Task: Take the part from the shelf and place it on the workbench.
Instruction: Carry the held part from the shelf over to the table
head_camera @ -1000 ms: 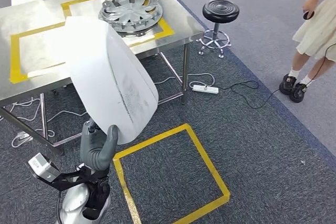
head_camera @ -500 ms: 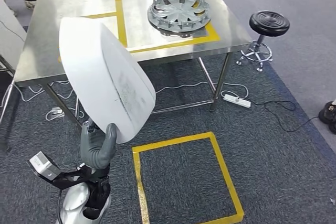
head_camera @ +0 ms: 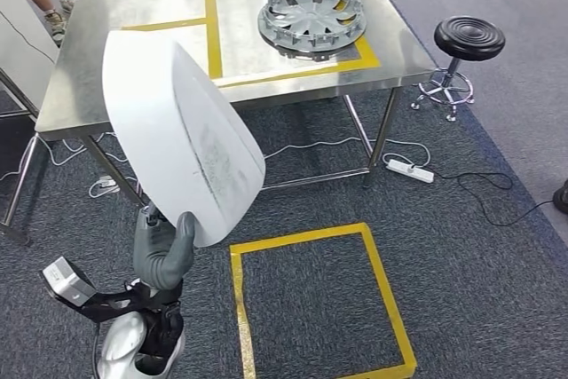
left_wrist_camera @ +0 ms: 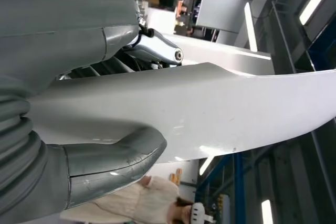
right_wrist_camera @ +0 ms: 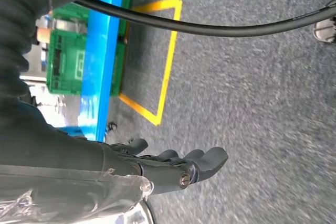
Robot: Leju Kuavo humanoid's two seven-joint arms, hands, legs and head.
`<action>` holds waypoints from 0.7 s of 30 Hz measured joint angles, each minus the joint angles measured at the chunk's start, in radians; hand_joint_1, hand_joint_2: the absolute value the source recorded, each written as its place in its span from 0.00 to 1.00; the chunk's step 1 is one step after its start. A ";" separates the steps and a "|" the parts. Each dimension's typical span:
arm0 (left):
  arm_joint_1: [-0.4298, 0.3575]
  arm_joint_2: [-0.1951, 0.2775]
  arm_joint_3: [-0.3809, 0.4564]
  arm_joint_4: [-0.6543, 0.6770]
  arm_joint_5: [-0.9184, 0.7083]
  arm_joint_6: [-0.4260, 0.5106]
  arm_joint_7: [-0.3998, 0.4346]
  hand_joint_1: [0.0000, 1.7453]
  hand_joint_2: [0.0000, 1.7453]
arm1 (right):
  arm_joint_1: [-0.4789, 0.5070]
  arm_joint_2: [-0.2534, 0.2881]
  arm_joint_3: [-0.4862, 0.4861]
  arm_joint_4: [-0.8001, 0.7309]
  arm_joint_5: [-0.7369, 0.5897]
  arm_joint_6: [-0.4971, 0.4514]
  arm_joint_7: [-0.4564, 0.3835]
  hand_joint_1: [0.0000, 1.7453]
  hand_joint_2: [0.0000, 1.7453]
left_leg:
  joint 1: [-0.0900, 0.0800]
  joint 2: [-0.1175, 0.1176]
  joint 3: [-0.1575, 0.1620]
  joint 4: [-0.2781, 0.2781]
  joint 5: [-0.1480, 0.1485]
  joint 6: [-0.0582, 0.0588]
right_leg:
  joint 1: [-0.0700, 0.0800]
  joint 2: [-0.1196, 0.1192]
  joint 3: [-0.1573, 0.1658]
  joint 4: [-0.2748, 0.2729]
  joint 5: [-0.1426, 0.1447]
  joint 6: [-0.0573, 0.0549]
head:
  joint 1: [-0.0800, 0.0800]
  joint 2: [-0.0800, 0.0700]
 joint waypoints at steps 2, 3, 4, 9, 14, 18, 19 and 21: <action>0.000 -0.002 0.000 0.000 0.019 -0.007 0.019 1.00 1.00 | 0.001 0.001 0.017 0.000 0.030 -0.016 0.003 0.00 1.00 | -0.002 0.001 0.014 -0.031 -0.004 0.006 | 0.003 -0.001 0.000 -0.003 0.000 0.010 | 0.000 0.000; 0.000 -0.003 0.000 0.000 0.027 -0.008 0.029 1.00 1.00 | 0.001 0.001 0.028 0.000 0.044 -0.024 0.009 0.00 1.00 | 0.000 0.001 0.014 -0.032 -0.002 0.011 | 0.002 -0.002 -0.001 -0.005 -0.001 0.016 | 0.000 0.000; 0.000 -0.005 0.001 0.000 0.034 -0.008 0.037 1.00 1.00 | 0.001 0.001 0.038 0.000 0.057 -0.031 0.015 0.00 1.00 | 0.002 0.000 0.016 -0.035 -0.001 0.015 | 0.002 -0.002 -0.003 -0.001 -0.006 0.021 | 0.000 0.000; 0.000 -0.014 0.001 0.002 0.053 -0.009 0.060 1.00 1.00 | 0.004 0.001 0.077 0.000 0.091 -0.046 0.038 0.00 1.00 | 0.006 0.000 0.019 -0.040 -0.001 0.031 | 0.002 0.000 -0.121 0.247 -0.125 0.036 | 0.012 0.000; -0.001 -0.017 0.000 0.006 0.092 -0.029 0.090 1.00 1.00 | 0.009 0.000 0.115 0.001 0.106 -0.070 0.078 0.00 1.00 | 0.005 -0.007 0.025 -0.036 -0.006 0.022 | -0.005 0.002 -0.041 0.066 -0.006 0.040 | 0.013 0.000; -0.008 -0.018 -0.001 0.007 0.121 -0.081 0.091 1.00 1.00 | 0.010 0.001 0.130 0.003 0.104 -0.086 0.091 0.00 1.00 | 0.001 -0.009 0.022 -0.034 -0.003 0.003 | -0.003 0.009 -0.010 -0.003 0.012 0.018 | 0.012 0.000; -0.010 -0.018 -0.001 0.008 0.124 -0.091 0.089 1.00 1.00 | 0.011 0.001 0.131 0.003 0.103 -0.089 0.093 0.00 1.00 | 0.003 -0.009 0.021 -0.032 -0.006 -0.001 | -0.003 0.008 -0.010 -0.004 0.014 0.012 | 0.012 0.000; -0.014 -0.018 -0.001 0.008 0.126 -0.101 0.085 1.00 1.00 | 0.011 0.001 0.131 0.003 0.102 -0.095 0.095 0.00 1.00 | 0.005 -0.007 -0.002 0.019 -0.042 -0.012 | -0.006 0.007 -0.009 -0.007 0.017 0.001 | 0.007 0.000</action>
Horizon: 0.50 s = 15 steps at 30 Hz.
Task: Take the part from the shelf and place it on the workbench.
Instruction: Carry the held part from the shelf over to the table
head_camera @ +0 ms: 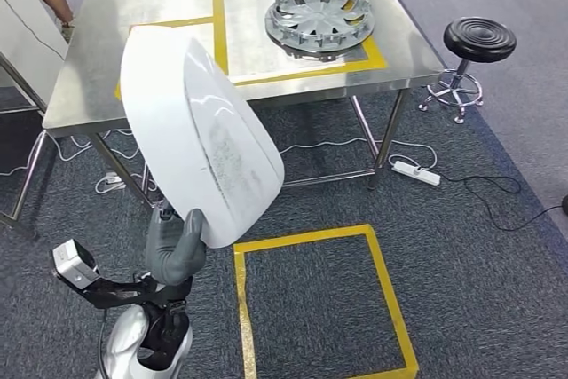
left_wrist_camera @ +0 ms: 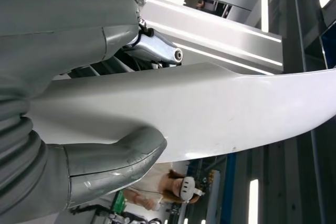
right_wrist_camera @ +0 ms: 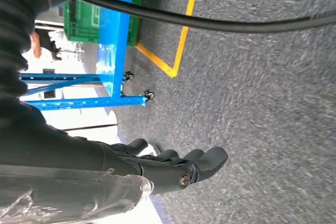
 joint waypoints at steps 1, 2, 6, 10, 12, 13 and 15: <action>-0.001 0.000 0.000 0.000 0.001 -0.002 -0.001 1.00 1.00 | 0.000 0.000 0.000 0.000 0.000 -0.002 0.001 0.00 1.00 | 0.001 0.001 -0.026 0.056 -0.031 -0.005 | 0.000 -0.001 0.000 0.000 0.000 -0.004 | -0.003 0.000; -0.002 0.000 0.000 0.000 0.001 -0.003 -0.002 1.00 1.00 | 0.000 0.000 0.000 0.000 0.000 -0.005 0.001 0.00 1.00 | 0.002 0.002 -0.059 0.125 -0.062 -0.009 | 0.000 -0.003 0.000 0.000 -0.001 -0.006 | -0.005 0.000; -0.002 0.002 0.000 0.001 -0.014 -0.016 -0.013 1.00 1.00 | 0.002 0.000 0.000 0.000 -0.002 -0.014 -0.005 0.00 1.00 | 0.002 0.002 -0.089 0.180 -0.046 -0.007 | 0.001 -0.005 0.002 0.000 -0.002 -0.007 | -0.006 0.000; -0.006 -0.002 0.001 0.001 -0.057 -0.012 -0.065 1.00 1.00 | 0.001 0.000 0.000 0.000 -0.017 0.001 -0.008 0.00 1.00 | 0.000 0.007 0.019 -0.034 0.035 0.007 | 0.006 -0.004 0.002 0.002 -0.007 0.006 | -0.006 0.000; -0.004 -0.007 0.003 0.000 -0.063 -0.003 -0.091 1.00 1.00 | 0.001 0.000 0.000 0.000 -0.023 0.011 -0.007 0.00 1.00 | -0.002 0.006 0.024 -0.050 0.030 0.017 | 0.007 -0.004 0.002 -0.002 -0.006 0.017 | -0.006 0.000; -0.003 -0.008 0.005 -0.001 -0.063 0.000 -0.100 1.00 1.00 | 0.002 0.000 0.000 0.000 -0.024 0.013 -0.007 0.00 1.00 | -0.001 0.005 0.025 -0.052 0.032 0.022 | 0.006 -0.004 0.002 -0.002 -0.008 0.023 | -0.005 0.000; -0.003 -0.010 0.005 -0.006 -0.066 -0.002 -0.110 1.00 1.00 | 0.002 0.000 0.000 0.000 -0.024 0.017 -0.006 0.00 1.00 | 0.003 0.005 0.028 -0.057 0.034 0.034 | 0.005 -0.005 -0.016 0.039 -0.036 0.032 | -0.001 0.000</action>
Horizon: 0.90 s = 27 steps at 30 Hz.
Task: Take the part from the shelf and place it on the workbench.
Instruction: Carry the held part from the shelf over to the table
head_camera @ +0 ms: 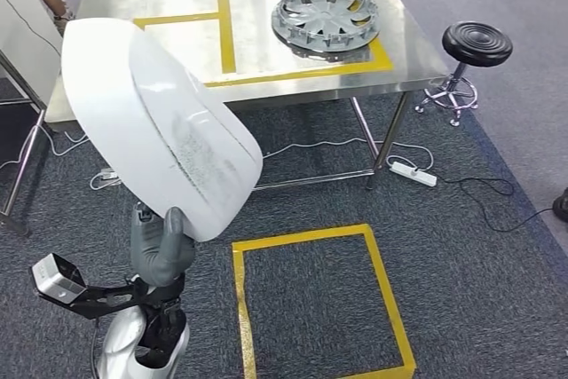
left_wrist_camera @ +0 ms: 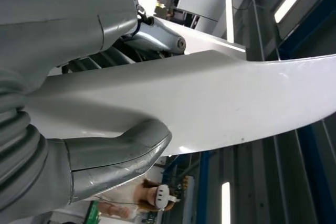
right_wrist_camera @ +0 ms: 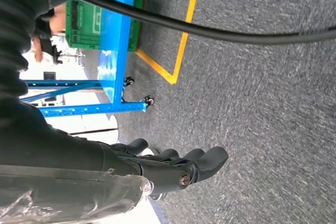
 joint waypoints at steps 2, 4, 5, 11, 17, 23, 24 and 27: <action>0.000 0.000 -0.002 -0.003 -0.014 -0.002 -0.003 1.00 1.00 | 0.000 0.000 0.000 0.000 0.001 0.002 0.000 0.00 1.00 | 0.000 0.000 0.002 -0.001 -0.004 0.009 | 0.000 0.000 -0.058 0.120 -0.058 0.005 | 0.005 0.000; 0.000 0.002 -0.006 -0.003 -0.047 -0.003 -0.009 1.00 1.00 | 0.001 0.000 0.000 0.000 0.002 0.003 -0.003 0.00 1.00 | -0.001 -0.002 0.005 -0.001 -0.012 0.015 | 0.000 0.000 -0.118 0.232 -0.088 0.007 | 0.007 0.000; 0.000 0.002 -0.009 -0.003 -0.064 -0.006 -0.014 1.00 1.00 | 0.002 0.000 0.000 0.000 0.003 0.004 -0.005 0.00 1.00 | -0.002 -0.003 0.009 -0.001 -0.017 0.015 | 0.000 0.000 -0.126 0.241 -0.076 0.008 | 0.008 0.000; -0.005 0.006 -0.036 -0.002 -0.109 -0.021 -0.041 1.00 1.00 | 0.002 0.000 0.000 0.001 0.005 0.006 -0.015 0.00 1.00 | -0.010 -0.006 0.045 0.003 -0.046 -0.008 | -0.003 0.002 0.014 -0.030 0.033 -0.004 | 0.008 0.000; -0.011 0.011 -0.053 -0.002 -0.115 -0.019 -0.042 1.00 1.00 | 0.002 0.000 -0.001 0.001 0.002 0.007 -0.017 0.00 1.00 | -0.004 -0.002 -0.031 0.151 -0.108 -0.038 | -0.006 0.000 0.035 -0.043 0.023 -0.037 | -0.003 0.000; -0.012 0.017 -0.055 -0.001 -0.116 -0.019 -0.042 1.00 1.00 | 0.003 0.000 -0.001 0.002 0.001 0.008 -0.019 0.00 1.00 | 0.001 0.000 -0.105 0.160 0.005 -0.038 | -0.009 0.004 0.074 -0.044 -0.013 -0.033 | -0.004 0.000; -0.013 0.017 -0.055 -0.001 -0.117 -0.020 -0.042 1.00 1.00 | 0.003 0.000 -0.001 0.002 0.001 0.009 -0.019 0.00 1.00 | 0.000 0.002 -0.081 0.101 0.034 -0.036 | -0.007 0.005 0.080 -0.043 -0.021 -0.027 | -0.006 0.000; -0.015 0.017 -0.056 0.000 -0.117 -0.022 -0.042 1.00 1.00 | 0.001 0.000 -0.001 0.002 0.000 0.012 -0.019 0.00 1.00 | -0.003 0.002 -0.051 0.026 0.028 -0.022 | -0.002 0.004 0.080 -0.045 -0.034 -0.010 | -0.009 0.000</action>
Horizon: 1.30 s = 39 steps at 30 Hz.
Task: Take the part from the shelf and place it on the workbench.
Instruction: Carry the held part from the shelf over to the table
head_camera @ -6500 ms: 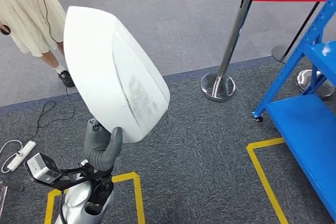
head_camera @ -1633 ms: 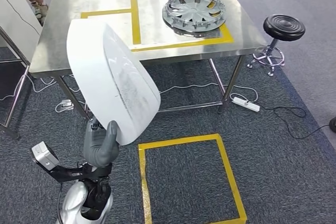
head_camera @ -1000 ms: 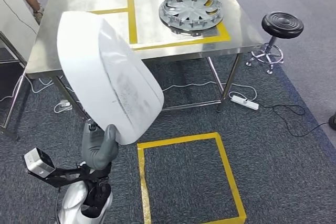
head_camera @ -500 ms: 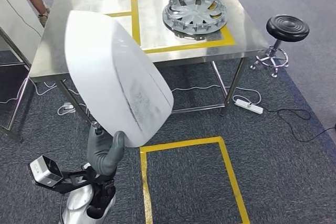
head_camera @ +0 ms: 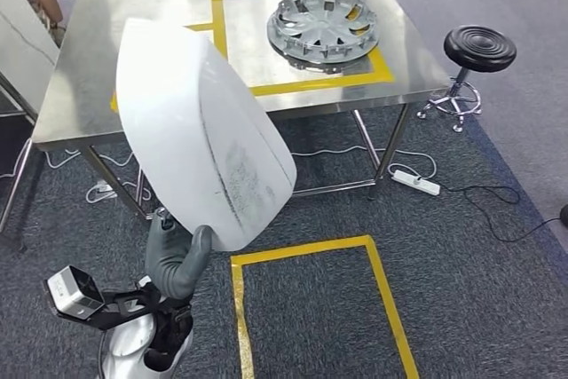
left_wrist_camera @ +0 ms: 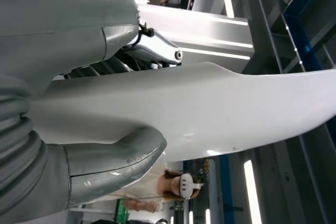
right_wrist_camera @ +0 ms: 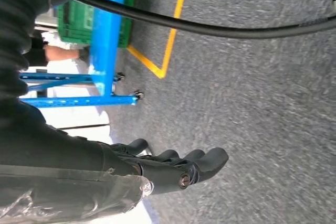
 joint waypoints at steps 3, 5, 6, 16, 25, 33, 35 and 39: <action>-0.001 -0.001 -0.001 0.001 0.008 -0.006 0.005 1.00 1.00 | -0.002 0.000 0.000 0.000 0.000 0.001 0.001 0.00 1.00 | 0.004 -0.003 0.012 -0.010 -0.011 0.018 | -0.001 -0.004 0.000 0.015 -0.020 0.014 | 0.004 0.000; -0.003 -0.001 -0.002 0.002 0.014 -0.009 0.007 1.00 1.00 | -0.002 0.000 0.000 0.000 0.001 0.001 0.002 0.00 1.00 | 0.004 -0.003 0.020 -0.013 -0.017 0.028 | 0.000 -0.003 -0.050 0.118 -0.069 0.018 | 0.007 0.000; -0.004 -0.001 -0.003 0.002 0.015 -0.010 0.008 1.00 1.00 | -0.001 0.000 0.000 0.000 0.001 0.001 0.003 0.00 1.00 | 0.003 -0.003 0.022 -0.013 -0.020 0.032 | 0.001 -0.003 -0.092 0.190 -0.096 0.019 | 0.009 0.000; -0.003 -0.002 -0.004 0.006 0.002 0.003 -0.001 1.00 1.00 | -0.001 0.000 -0.001 0.000 0.002 0.001 0.003 0.00 1.00 | -0.005 -0.010 0.048 -0.011 -0.042 0.008 | 0.005 0.000 -0.073 0.014 0.064 -0.006 | 0.011 0.000; -0.003 0.004 -0.021 0.003 -0.027 0.000 -0.025 1.00 1.00 | 0.001 -0.004 -0.002 0.000 0.005 0.004 -0.004 0.00 1.00 | 0.007 -0.004 -0.101 0.230 -0.084 -0.025 | -0.004 -0.004 -0.026 0.005 0.035 -0.029 | 0.003 0.000; -0.003 0.000 -0.020 0.004 -0.049 0.070 -0.021 1.00 1.00 | -0.001 -0.006 -0.006 0.000 -0.008 0.004 -0.033 0.00 1.00 | 0.007 -0.003 0.006 -0.008 -0.012 0.012 | -0.001 -0.002 -0.005 0.004 -0.006 0.016 | -0.001 0.000; -0.003 0.000 -0.018 0.004 -0.057 0.086 -0.024 1.00 1.00 | -0.001 -0.006 -0.010 0.000 -0.011 0.005 -0.043 0.00 1.00 | 0.009 -0.003 0.016 -0.012 -0.018 0.024 | -0.001 -0.002 -0.042 0.085 -0.049 0.021 | 0.001 0.000; 0.003 0.000 -0.010 0.003 -0.050 0.097 -0.027 1.00 1.00 | 0.000 -0.006 -0.013 0.000 -0.012 0.005 -0.045 0.00 1.00 | 0.005 -0.005 0.028 -0.011 -0.031 0.033 | 0.001 -0.002 -0.176 0.290 -0.100 0.020 | 0.003 0.000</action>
